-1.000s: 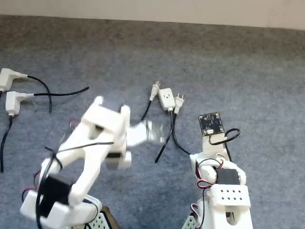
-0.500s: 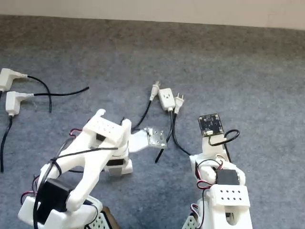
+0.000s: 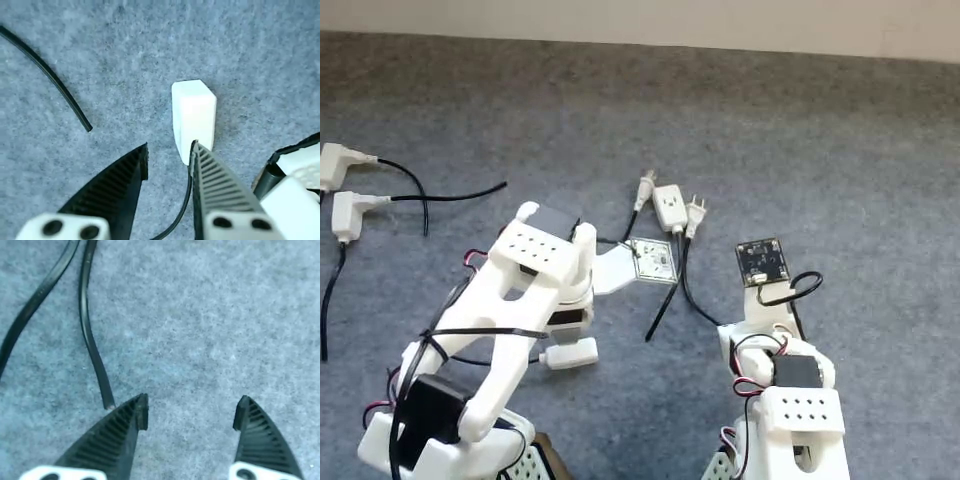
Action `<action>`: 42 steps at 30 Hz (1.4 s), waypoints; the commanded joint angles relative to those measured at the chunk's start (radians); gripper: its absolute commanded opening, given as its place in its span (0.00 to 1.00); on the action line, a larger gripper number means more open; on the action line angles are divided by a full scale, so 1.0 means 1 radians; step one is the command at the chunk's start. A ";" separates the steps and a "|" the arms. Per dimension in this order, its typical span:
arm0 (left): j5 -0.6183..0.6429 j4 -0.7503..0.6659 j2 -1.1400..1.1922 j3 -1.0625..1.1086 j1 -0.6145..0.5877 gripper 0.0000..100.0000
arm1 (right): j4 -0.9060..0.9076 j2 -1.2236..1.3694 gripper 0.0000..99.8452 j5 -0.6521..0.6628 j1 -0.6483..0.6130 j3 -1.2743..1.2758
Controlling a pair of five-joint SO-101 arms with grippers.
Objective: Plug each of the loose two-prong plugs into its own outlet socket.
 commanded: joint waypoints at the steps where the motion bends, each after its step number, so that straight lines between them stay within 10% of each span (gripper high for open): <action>1: 0.032 0.057 -0.027 0.004 0.012 0.14 | -0.015 -0.010 0.27 -0.005 -0.007 -0.010; 17: 0.051 -0.117 -0.019 0.162 0.048 0.15 | -0.015 -0.010 0.27 -0.005 -0.007 -0.010; 32: 0.055 -0.247 -0.028 -0.025 -0.170 0.15 | -0.015 -0.010 0.27 -0.005 -0.007 -0.010; 42: 0.270 -0.262 -0.021 -0.206 -0.232 0.15 | -0.015 -0.010 0.27 -0.005 -0.007 -0.008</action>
